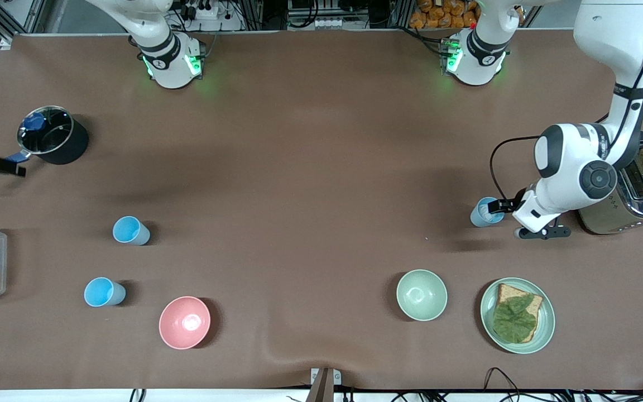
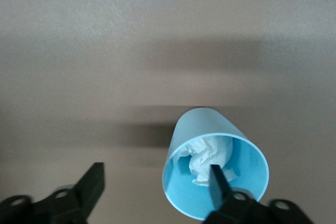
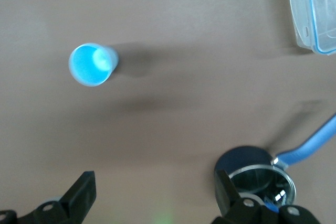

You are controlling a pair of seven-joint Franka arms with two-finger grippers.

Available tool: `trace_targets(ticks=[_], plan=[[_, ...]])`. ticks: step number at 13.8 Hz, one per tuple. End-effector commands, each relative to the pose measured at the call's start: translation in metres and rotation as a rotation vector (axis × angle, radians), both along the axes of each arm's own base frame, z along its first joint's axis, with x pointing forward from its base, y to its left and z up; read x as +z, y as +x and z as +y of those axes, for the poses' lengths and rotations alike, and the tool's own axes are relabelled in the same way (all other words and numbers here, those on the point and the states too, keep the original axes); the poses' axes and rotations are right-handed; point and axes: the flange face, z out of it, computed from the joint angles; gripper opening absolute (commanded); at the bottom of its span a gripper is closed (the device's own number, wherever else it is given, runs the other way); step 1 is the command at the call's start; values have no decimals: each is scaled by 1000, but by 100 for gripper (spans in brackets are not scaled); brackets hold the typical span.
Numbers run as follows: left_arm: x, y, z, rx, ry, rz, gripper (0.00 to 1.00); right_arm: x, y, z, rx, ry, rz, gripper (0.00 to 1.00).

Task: Stack blue cups with both arms
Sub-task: 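Lift the cup with the left gripper while the right gripper reaches another cup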

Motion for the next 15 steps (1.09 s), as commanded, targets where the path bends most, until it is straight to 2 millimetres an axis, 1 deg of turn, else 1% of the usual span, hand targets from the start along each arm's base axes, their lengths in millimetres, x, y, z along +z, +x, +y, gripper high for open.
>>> trace_targets(ticks=[1, 3, 4, 5, 6, 7, 9, 10, 11, 13, 15], plan=[[-8, 0, -2, 1, -13, -1, 0, -20, 14, -6, -11, 16, -6, 100], [-6, 3, -7, -5, -13, -10, 0, -28, 18, -6, -9, 9, 1, 100], [-4, 5, -9, -8, -14, -16, 0, -16, 23, -10, -17, 1, -24, 100], [2, 9, -24, -31, -23, -29, 0, -7, 26, -12, -15, -1, -47, 100], [7, 13, -35, -37, -29, -39, 0, -16, 30, -8, -3, 0, -31, 100], [11, 15, -50, -14, -30, -47, 0, -44, 40, 9, 15, 9, 11, 100], [18, 15, -105, 17, -41, -60, 0, -54, 51, 34, 63, 18, 15, 100], [24, 11, -150, 37, -52, -67, 0, -65, 60, 60, 107, 14, 6, 100], [29, 7, -191, 73, -61, -75, 0, -81, 63, 78, 133, 12, 5, 100], [33, -4, -269, 130, -71, -85, 0, -113, 59, 81, 136, 4, -17, 100], [44, -17, -338, 175, -93, -104, 0, -146, 49, 81, 132, -1, -29, 100]])
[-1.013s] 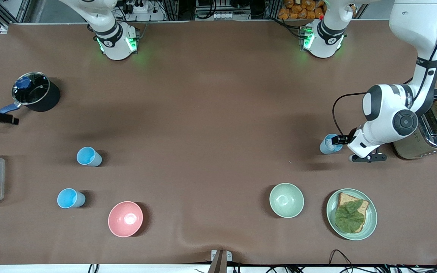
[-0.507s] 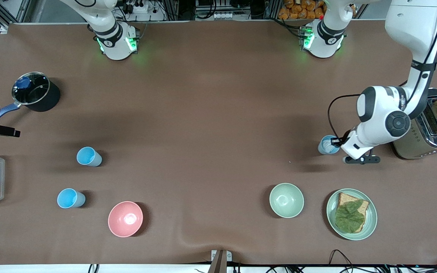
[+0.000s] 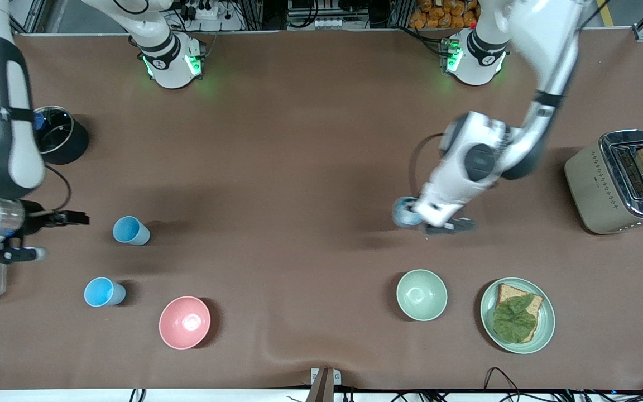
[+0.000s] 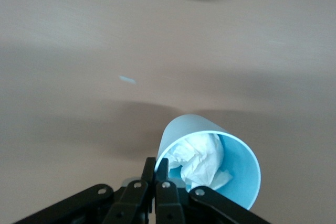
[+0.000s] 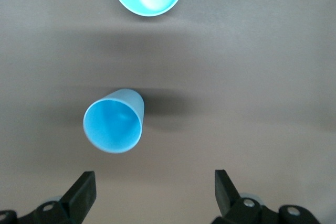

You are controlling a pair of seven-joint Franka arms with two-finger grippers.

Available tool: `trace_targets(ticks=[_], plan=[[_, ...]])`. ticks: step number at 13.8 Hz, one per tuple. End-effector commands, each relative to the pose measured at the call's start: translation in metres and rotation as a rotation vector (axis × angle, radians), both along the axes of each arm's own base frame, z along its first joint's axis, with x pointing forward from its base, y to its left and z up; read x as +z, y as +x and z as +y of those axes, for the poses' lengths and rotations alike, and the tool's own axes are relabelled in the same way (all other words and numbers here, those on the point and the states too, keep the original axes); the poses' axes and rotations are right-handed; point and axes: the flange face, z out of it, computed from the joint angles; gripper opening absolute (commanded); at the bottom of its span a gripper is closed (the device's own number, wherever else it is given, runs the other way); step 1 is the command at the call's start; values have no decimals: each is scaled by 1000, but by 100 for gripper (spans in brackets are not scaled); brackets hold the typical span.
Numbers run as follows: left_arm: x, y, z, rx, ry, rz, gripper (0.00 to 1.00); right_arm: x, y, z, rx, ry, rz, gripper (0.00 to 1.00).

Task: Stack blue cups with both arms
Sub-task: 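Carry the cup to mid-table with the left gripper while the right gripper grasps a cup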

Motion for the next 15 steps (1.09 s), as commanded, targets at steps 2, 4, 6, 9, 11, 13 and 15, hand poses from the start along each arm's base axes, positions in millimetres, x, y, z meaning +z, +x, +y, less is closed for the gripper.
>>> trace_targets(ticks=[2, 4, 6, 9, 11, 13, 15], plan=[[2, -7, -101, 82, -50, -14, 0, -48, -24, 2, -4, 3, -20, 100], [-5, -25, -154, 133, -67, -7, 0, -67, -29, 1, -7, -7, -59, 100], [-6, -33, -172, 155, -70, -3, 0, -88, -36, 9, 0, -16, -89, 100], [-20, -58, -199, 139, -60, 15, 0, -103, -43, 11, 2, -24, -123, 100], [-26, -77, -228, 143, -63, 20, 0, -110, -42, 17, 8, -26, -129, 100], [-31, -95, -246, 140, -49, 16, 0, -119, -40, 25, 16, -31, -147, 100], [-27, -92, -241, 139, -40, 3, 74, -125, -43, 24, 12, -37, -174, 42]])
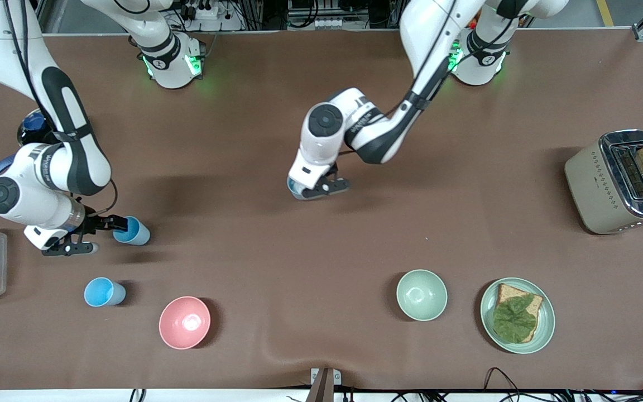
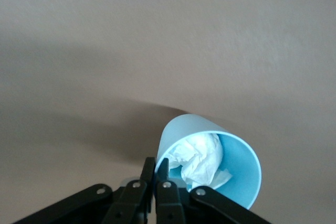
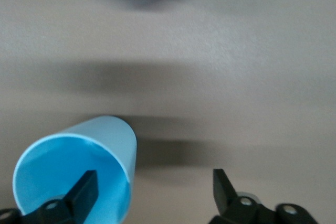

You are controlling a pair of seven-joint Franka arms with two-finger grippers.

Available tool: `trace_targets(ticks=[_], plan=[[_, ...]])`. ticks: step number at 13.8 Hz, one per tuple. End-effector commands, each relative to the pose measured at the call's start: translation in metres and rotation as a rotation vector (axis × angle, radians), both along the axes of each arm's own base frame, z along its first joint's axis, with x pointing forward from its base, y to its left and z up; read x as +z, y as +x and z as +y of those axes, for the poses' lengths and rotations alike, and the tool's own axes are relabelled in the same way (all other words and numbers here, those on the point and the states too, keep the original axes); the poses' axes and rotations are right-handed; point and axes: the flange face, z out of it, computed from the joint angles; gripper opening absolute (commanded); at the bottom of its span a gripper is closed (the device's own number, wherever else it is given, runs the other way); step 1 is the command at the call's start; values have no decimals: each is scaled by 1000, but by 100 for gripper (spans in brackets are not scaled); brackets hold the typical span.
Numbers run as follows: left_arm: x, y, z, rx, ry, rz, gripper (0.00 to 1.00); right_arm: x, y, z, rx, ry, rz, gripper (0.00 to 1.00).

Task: Stack blue cups with both arms
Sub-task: 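Carry the cup to mid-table with the left gripper while the right gripper grasps a cup, then set the cup down at mid-table and open the left gripper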

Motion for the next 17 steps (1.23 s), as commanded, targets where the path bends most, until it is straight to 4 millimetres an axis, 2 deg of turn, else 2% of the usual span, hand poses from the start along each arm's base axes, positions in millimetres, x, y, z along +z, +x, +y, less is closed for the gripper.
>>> trace_targets(ticks=[1, 2, 3, 5, 6, 7, 8, 10, 11, 13, 14, 16, 17], plan=[[8, 11, 3, 12, 23, -23, 100, -9, -6, 3, -13, 1, -14, 1], [15, 16, 6, 13, 30, -34, 100, -8, -6, 2, -14, 0, -16, 0], [39, 25, 10, 25, 9, -62, 100, -7, -5, 4, -11, 1, -17, 0], [102, 59, 41, 80, -29, -144, 100, 0, -4, 6, -4, 2, -20, 0], [136, 73, 60, 108, -43, -178, 100, 7, -3, 11, 4, 2, -30, 0], [175, 93, 90, 143, -52, -223, 100, 12, -1, 16, 7, 1, -40, 0], [207, 104, 113, 162, -61, -268, 100, 21, 1, 20, 10, 1, -53, 0], [262, 127, 177, 203, -33, -334, 100, 29, 4, 38, -46, 2, -53, 0], [278, 130, 207, 231, 6, -311, 100, 36, 8, 60, -82, 4, -45, 0], [325, 133, 278, 206, 74, -308, 100, 60, 20, 108, -167, 2, -16, 0], [334, 123, 291, 157, 109, -271, 100, 73, 24, 129, -197, 1, 0, 0], [347, 117, 321, 122, 168, -216, 100, 100, 18, 180, -252, 29, 41, 0], [359, 116, 353, 111, 185, -205, 100, 112, 13, 202, -279, 59, 46, 0]])
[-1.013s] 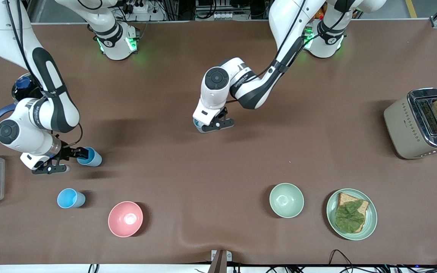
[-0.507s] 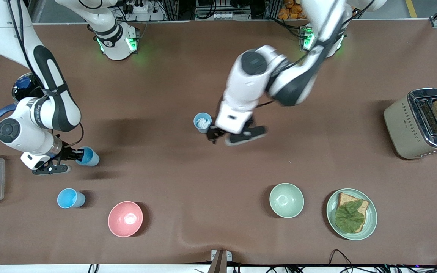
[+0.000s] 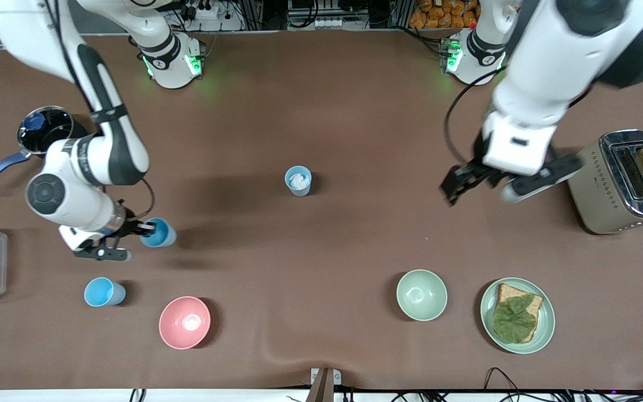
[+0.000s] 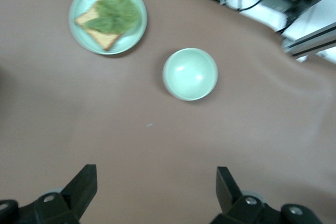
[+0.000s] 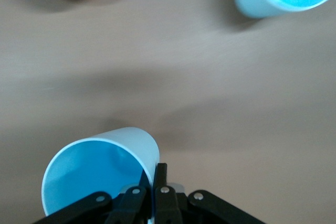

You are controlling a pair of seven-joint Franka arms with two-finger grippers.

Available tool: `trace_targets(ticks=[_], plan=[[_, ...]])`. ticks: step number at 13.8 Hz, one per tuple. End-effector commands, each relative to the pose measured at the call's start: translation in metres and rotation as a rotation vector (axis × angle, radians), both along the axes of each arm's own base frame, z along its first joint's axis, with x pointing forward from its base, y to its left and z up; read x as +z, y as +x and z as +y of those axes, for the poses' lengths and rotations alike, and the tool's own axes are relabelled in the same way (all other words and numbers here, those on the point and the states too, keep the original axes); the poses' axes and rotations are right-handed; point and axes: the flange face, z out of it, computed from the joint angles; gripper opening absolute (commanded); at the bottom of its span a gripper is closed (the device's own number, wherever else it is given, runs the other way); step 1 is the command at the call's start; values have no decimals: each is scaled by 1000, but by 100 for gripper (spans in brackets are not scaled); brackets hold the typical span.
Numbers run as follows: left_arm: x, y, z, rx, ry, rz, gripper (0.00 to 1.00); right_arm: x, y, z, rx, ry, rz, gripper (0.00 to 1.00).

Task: Stack blue cups with both arms
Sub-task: 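Carry the cup over the placed cup while the left gripper withdraws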

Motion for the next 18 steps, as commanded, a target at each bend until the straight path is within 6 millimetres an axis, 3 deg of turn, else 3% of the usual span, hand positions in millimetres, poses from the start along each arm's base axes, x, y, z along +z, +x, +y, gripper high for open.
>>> trace_targets(ticks=[1, 4, 7, 8, 10, 14, 18], plan=[[14, -14, 50, -64, 72, 62, 100, 34, -16, 58, -61, 65, 11, 0], [34, -21, 100, -129, 84, 78, 100, 51, -47, 143, -54, 68, 16, 0], [37, -14, 148, -154, 95, 84, 100, 74, -91, 228, -49, 103, 4, 0], [37, -12, 160, -165, 98, 86, 100, 67, -105, 247, -23, 113, -14, 0], [37, -10, 174, -153, 98, 88, 100, 56, -116, 253, -69, 142, -22, 0], [36, -8, 181, -155, 98, 90, 100, 40, -153, 299, -117, 119, 18, 0], [37, -8, 184, -148, 98, 90, 100, 17, -171, 324, -150, 99, 30, 0]])
